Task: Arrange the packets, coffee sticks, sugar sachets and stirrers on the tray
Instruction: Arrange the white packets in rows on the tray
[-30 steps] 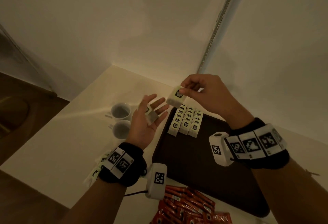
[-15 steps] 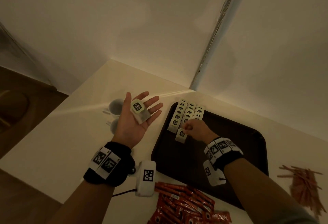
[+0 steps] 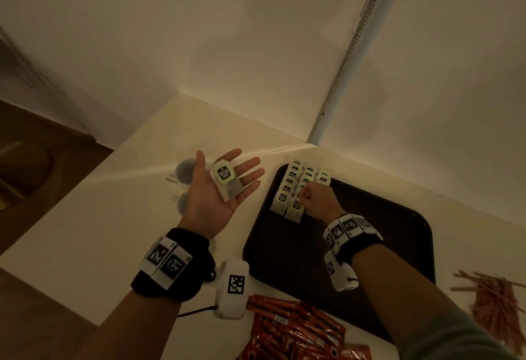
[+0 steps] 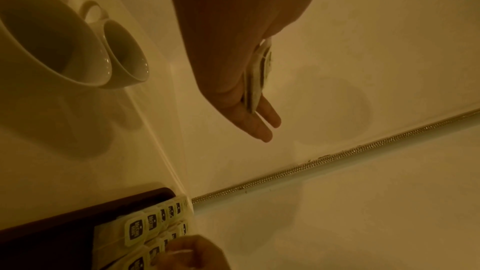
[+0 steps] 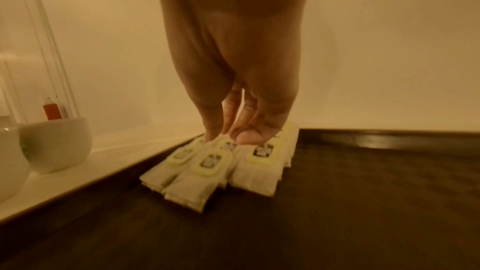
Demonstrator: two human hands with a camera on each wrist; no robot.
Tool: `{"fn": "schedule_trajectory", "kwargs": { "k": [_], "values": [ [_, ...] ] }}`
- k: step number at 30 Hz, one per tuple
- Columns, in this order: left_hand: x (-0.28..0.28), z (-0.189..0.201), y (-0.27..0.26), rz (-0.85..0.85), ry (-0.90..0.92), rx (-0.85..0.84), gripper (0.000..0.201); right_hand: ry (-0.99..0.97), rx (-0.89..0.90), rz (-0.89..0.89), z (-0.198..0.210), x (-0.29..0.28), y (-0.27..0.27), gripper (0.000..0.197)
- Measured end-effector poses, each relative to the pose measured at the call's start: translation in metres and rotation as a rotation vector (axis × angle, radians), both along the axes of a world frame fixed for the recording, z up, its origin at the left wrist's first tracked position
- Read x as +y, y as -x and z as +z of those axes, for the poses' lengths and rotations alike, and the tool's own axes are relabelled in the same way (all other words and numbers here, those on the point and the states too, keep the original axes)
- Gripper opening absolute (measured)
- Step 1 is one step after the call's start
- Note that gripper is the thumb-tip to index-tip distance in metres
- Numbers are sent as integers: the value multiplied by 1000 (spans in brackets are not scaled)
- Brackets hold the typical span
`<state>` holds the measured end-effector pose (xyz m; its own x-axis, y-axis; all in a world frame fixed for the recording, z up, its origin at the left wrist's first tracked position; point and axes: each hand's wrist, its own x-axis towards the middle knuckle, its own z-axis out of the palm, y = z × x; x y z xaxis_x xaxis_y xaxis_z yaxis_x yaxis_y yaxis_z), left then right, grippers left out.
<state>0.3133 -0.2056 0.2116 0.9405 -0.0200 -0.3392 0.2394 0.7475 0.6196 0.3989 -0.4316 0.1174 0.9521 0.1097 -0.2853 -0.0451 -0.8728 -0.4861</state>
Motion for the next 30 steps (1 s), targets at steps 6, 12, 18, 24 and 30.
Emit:
{"fn": "schedule_trajectory", "kwargs": {
  "k": [6,12,18,24,30],
  "values": [
    [-5,-2,-4,-153,-80,47,81,-520,-384,161,84,40,11,13],
    [-18,12,-5,-286,-230,-102,84,-427,-392,583,146,69,28,16],
    [-18,4,-2,-59,-477,-415,40,-365,-510,565,193,65,31,12],
    [-28,16,5,-101,-426,-488,22,-208,-474,542,231,72,39,11],
    [-35,24,9,-222,-144,-406,29,-175,-384,463,243,76,35,12]
  ]
}}
